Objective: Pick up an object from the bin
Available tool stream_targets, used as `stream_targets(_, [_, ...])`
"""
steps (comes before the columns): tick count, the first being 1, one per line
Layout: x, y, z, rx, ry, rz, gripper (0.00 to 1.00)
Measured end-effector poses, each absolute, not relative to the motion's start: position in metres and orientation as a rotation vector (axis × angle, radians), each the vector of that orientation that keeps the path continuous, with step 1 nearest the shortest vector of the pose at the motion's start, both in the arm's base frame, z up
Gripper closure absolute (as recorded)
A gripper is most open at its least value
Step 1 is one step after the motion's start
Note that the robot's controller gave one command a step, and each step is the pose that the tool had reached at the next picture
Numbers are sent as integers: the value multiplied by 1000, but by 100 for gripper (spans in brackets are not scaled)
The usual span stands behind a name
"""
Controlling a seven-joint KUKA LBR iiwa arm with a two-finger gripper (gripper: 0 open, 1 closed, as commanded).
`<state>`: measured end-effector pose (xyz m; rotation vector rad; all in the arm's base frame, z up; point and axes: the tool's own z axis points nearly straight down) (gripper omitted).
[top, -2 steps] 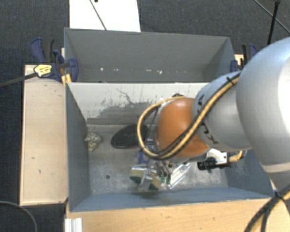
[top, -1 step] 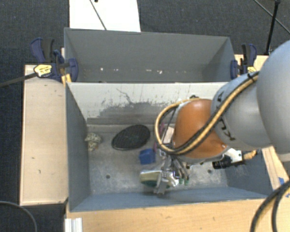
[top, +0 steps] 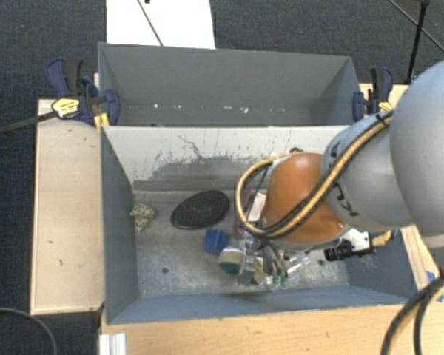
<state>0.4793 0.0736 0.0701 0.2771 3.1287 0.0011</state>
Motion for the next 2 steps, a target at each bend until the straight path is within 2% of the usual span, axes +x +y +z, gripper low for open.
stream_targets(1, [480, 74, 84, 289, 3125, 3, 100])
stream_targets(2, [481, 74, 125, 300, 3122, 3, 100])
